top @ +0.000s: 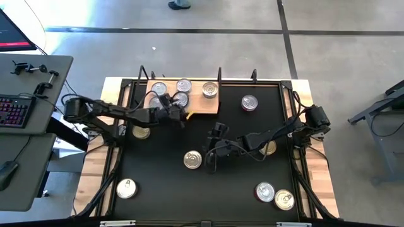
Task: Stack canned seafood by type on shelf
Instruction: Put the blue pink tuna can on the shelf aligned with the blue pink tuna can
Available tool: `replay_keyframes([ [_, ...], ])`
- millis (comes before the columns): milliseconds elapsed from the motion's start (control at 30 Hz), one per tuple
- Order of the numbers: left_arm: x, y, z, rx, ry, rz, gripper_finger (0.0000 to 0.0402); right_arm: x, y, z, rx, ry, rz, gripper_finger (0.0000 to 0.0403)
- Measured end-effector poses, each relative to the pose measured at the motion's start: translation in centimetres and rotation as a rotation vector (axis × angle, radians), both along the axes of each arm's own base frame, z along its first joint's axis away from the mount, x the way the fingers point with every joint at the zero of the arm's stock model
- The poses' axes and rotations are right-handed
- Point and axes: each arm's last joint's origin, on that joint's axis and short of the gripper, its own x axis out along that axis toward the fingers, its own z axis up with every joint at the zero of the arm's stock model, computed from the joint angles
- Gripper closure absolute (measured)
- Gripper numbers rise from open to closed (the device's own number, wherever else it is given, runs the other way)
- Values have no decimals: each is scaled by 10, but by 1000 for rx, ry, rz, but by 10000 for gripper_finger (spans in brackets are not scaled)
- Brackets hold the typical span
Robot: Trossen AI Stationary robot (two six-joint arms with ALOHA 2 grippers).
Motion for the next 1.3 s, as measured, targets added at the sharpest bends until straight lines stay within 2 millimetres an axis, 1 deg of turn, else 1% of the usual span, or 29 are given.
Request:
replay_keyframes([
  [100,-7,-27,13,-42,-44,-55,104,1,4,-1,50,33,150,132],
  [233,-19,-69,24,-149,-99,-189,104,0,14,-3,207,66,361,132],
  [300,-22,-92,22,-223,-135,-295,104,-2,16,-5,294,95,379,132],
  [367,-27,-113,15,-291,-149,-411,104,-6,17,-10,359,156,337,134],
  [467,-34,-135,1,-356,-183,-505,104,-11,23,-21,424,226,281,144],
  [533,-39,-141,-11,-407,-203,-490,104,-11,29,-32,484,259,268,155],
  [633,-43,-141,-27,-494,-209,-453,104,-6,39,-50,568,269,264,179],
  [700,-46,-141,-37,-552,-184,-449,104,0,42,-65,589,249,257,198],
  [800,-47,-142,-48,-624,-132,-475,104,10,47,-81,618,173,257,230],
  [867,-45,-145,-53,-649,-113,-526,104,14,47,-85,622,137,224,250],
  [967,-38,-150,-60,-665,-128,-629,104,16,44,-84,587,99,112,274],
  [1033,-33,-154,-65,-669,-154,-687,104,14,39,-82,549,91,27,285],
  [1067,-31,-155,-67,-674,-165,-708,104,13,36,-79,532,84,-22,289],
  [1133,-29,-161,-66,-682,-181,-736,104,9,30,-70,509,64,-119,296],
  [1200,-28,-168,-60,-692,-190,-741,104,2,25,-60,482,63,-228,302],
  [1233,-30,-170,-58,-688,-168,-724,104,-2,23,-56,463,72,-273,305],
  [1300,-35,-175,-55,-649,-121,-674,104,-10,21,-55,438,111,-327,307],
])
